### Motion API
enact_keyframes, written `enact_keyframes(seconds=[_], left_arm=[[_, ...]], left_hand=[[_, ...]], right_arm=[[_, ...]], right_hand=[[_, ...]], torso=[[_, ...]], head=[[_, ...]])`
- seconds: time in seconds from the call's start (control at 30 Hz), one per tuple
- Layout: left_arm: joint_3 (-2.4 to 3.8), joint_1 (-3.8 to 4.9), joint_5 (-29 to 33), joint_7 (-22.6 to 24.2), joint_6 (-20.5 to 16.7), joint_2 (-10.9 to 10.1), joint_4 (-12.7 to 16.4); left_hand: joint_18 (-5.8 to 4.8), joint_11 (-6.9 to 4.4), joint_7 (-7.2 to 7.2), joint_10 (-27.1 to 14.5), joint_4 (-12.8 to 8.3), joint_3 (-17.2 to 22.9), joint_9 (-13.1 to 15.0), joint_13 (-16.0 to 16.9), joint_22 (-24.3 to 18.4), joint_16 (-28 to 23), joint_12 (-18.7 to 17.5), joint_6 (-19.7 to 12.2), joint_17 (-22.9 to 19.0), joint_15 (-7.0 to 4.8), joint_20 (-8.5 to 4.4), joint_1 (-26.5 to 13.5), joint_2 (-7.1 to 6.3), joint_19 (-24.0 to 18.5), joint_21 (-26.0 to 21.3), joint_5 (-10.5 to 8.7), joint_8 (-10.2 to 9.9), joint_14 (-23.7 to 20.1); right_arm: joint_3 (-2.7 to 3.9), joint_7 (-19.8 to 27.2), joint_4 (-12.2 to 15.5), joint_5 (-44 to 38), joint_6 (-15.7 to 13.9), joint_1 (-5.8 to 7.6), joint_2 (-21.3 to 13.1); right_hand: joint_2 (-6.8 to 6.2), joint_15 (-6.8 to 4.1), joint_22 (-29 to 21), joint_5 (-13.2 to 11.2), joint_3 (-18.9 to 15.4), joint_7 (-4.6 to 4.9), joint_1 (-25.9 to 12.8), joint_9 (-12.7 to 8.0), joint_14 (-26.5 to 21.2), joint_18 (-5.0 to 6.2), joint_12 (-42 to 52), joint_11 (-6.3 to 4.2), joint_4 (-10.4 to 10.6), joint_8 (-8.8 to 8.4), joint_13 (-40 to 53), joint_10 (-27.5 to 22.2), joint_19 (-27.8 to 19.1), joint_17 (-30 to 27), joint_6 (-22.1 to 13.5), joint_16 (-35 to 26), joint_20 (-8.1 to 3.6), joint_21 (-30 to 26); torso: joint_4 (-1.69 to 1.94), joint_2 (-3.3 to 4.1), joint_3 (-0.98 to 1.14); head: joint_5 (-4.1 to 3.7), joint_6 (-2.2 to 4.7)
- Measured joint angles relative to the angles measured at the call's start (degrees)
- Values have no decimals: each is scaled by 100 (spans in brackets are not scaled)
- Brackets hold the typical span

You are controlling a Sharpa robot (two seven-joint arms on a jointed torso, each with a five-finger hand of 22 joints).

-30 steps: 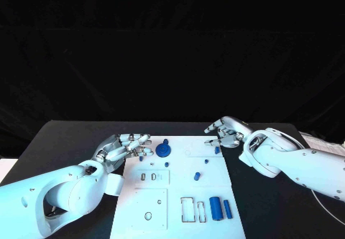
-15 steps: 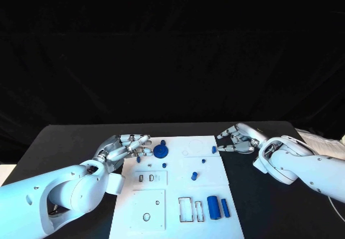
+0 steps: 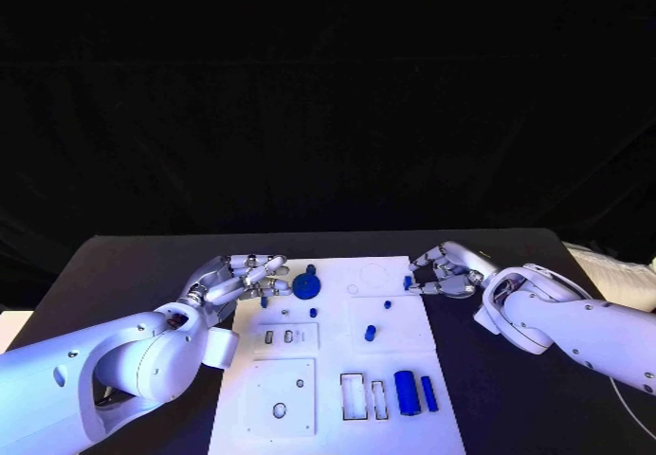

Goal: Assemble the parts on the task board

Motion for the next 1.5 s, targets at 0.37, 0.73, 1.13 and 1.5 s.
enact_keyframes(seconds=[0.37, 0.73, 1.13, 1.5], left_arm=[[-1, -2, 0, 0, 4, 2, 0], [-1, -2, 0, 0, 5, -3, 0], [-1, -3, 0, -3, 5, -3, 0], [-1, -3, 0, -5, 5, 0, -16]], left_hand=[[0, 0, 0, 0, 0, 0, 0, 0, 0, 0, 0, 0, -1, 0, 0, 0, 0, 0, 0, 0, 0, 0], [0, 0, 0, 0, 0, 0, -1, -1, 1, 0, 0, 0, -1, 0, 0, 0, 0, 0, 0, 0, 0, 0], [0, 0, 0, 0, 0, 0, -1, -1, -4, 0, 0, 0, -1, 0, 0, 0, 0, 0, -3, 0, 0, 0], [0, 0, 0, 0, 0, 0, -1, -1, -4, 0, 0, 0, 6, 0, 0, 0, 0, 0, -27, 0, 0, 0]], right_arm=[[1, -73, -93, -69, 3, -20, 131], [1, -108, -143, -109, 55, -39, 216], [9, -128, -149, -143, 77, -39, 247], [43, -260, 190, -143, -145, -37, 203]], right_hand=[[114, 0, -1, -286, 111, -71, 114, 32, 0, 5, 87, 0, -60, 26, 199, 0, 0, -1, 207, 34, 0, 0], [276, -68, -1, -515, 311, -186, 206, 66, 0, 6, 176, -1, -150, 90, 460, -1, 1, -1, 578, 56, -44, 47], [290, -128, -2, -563, 477, -262, 222, 73, 18, 6, 250, -1, -220, 110, 495, -1, 1, 4, 776, 83, -85, 68], [419, -232, -2, -610, 621, -226, 93, 74, 1, 7, 576, -93, -200, 211, 399, 30, 1, 3, 861, 156, -167, 134]], torso=[[0, -8, -10], [-7, -8, -9], [-7, -8, -7], [-3, -16, -10]], head=[[21, -29], [30, -52], [39, -80], [49, -92]])
